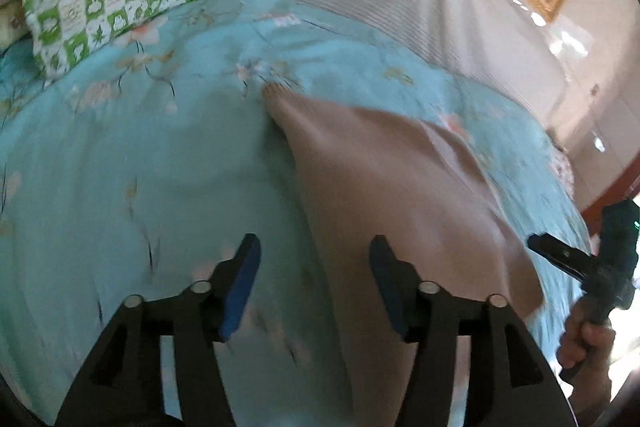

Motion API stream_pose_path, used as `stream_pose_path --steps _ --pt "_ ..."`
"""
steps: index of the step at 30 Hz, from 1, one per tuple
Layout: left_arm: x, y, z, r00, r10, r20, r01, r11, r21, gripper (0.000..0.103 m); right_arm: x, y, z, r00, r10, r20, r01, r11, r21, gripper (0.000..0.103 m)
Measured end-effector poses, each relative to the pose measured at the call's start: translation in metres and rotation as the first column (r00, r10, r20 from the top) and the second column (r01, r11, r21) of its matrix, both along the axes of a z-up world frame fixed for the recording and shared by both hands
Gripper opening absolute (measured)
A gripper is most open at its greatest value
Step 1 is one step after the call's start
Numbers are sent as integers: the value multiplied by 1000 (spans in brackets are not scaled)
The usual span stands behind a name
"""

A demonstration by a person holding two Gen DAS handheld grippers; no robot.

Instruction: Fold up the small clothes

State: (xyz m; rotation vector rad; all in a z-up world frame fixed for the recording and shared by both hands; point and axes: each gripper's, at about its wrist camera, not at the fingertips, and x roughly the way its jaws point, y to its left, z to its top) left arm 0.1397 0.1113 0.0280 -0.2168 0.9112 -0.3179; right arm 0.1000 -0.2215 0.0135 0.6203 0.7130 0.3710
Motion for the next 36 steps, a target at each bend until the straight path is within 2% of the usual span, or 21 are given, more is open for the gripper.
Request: stream_pose_path --steps 2,7,9,12,19,21,22,23,24,25,26,27,29,33,36 --pt "-34 -3 -3 999 -38 1 38 999 -6 64 -18 4 -7 1000 2 -1 -2 1000 16 46" --pt "-85 -9 -13 993 -120 -23 119 992 -37 69 -42 14 -19 1000 -3 -10 3 1000 25 46" --pt "-97 -17 -17 988 -149 -26 149 989 -19 70 -43 16 -21 1000 2 -9 -1 1000 26 46" --pt "-108 -36 -25 984 -175 -27 176 983 47 70 -44 17 -20 1000 0 2 0 999 32 46" --pt "-96 -47 -42 996 -89 -9 89 981 172 67 -37 31 -25 1000 17 -10 -16 1000 24 46" --pt "-97 -48 -46 997 -72 0 71 974 216 59 -35 34 -27 1000 22 -15 -22 1000 13 46" --pt "-96 -47 -48 998 -59 -6 59 972 226 52 -34 36 -29 999 28 -18 -28 1000 5 39" --pt "-94 -42 -50 999 -44 -19 47 977 206 43 -34 37 -29 999 30 -23 -30 1000 -5 8" --pt "-93 -36 -51 999 -31 -32 36 987 157 40 -34 37 -29 999 34 -31 -34 999 -6 7" --pt "-92 -30 -51 999 -20 -43 24 994 107 30 -37 33 -25 999 28 -18 -28 1000 8 7" --pt "-92 -26 -50 998 -15 -54 19 998 67 26 -42 28 -20 1000 19 8 -19 1000 20 7" --pt "-91 -25 -50 998 -13 -60 16 999 52 22 -46 24 -16 1000 11 29 -12 1000 23 7" --pt "-92 -27 -54 998 -14 -69 18 998 58 20 -50 17 -17 1000 2 17 -2 1000 -11 7" --pt "-93 -28 -57 997 -12 -78 15 999 47 20 -43 26 -57 997 2 -81 -9 997 -82 7" --pt "-92 -21 -57 995 -16 -94 18 1000 21 20 -44 23 -60 997 -19 -73 16 999 -42 7"
